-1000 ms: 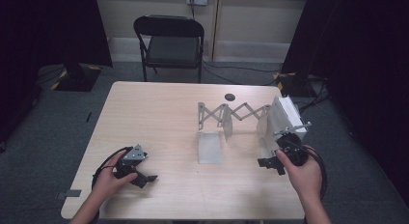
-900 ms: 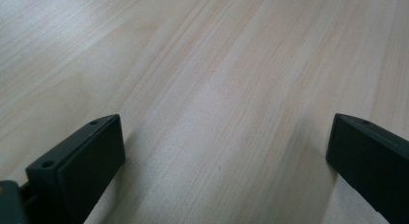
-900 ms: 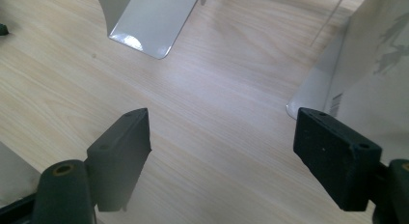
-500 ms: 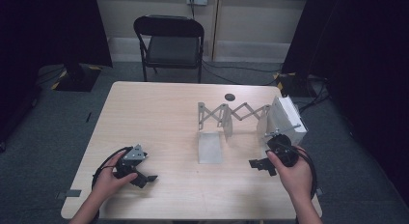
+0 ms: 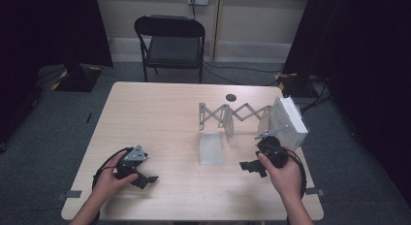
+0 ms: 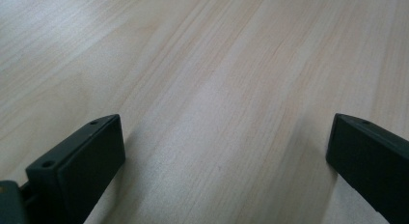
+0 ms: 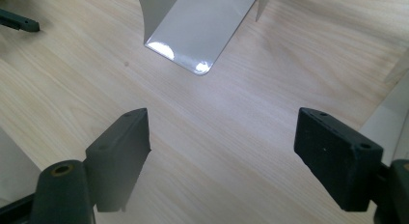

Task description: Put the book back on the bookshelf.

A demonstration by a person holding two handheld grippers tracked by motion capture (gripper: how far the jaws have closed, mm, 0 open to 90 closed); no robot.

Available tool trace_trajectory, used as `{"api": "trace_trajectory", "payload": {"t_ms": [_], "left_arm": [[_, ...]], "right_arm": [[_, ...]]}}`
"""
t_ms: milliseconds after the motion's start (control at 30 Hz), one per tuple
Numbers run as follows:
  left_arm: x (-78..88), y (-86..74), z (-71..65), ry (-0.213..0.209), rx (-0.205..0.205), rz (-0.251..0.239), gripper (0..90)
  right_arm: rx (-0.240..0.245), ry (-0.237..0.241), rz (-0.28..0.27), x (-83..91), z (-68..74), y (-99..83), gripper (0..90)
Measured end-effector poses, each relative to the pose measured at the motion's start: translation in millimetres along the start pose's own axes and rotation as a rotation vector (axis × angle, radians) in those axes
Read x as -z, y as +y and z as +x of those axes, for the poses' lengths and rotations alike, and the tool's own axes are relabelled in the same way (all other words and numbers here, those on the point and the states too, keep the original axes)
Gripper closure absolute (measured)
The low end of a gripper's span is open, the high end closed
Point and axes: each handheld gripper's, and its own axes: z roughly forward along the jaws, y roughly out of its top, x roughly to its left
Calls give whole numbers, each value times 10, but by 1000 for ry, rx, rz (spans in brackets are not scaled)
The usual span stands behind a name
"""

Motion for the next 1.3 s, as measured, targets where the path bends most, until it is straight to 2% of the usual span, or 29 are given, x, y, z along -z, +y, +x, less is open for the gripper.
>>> {"api": "trace_trajectory", "payload": {"t_ms": [400, 500, 867, 1033, 1300], "left_arm": [[0, 0, 0, 0, 0, 0, 0], [0, 0, 0, 0, 0, 0, 0], [0, 0, 0, 0, 0, 0, 0], [0, 0, 0, 0, 0, 0, 0], [0, 0, 0, 0, 0, 0, 0]], "right_arm": [[29, 35, -14, -194, 96, 9, 198], [47, 26, -5, -254, 139, 16, 198], [87, 79, -2, -495, 258, 17, 196], [107, 74, 11, -601, 327, 14, 196], [128, 96, 19, -764, 419, 6, 193]]}}
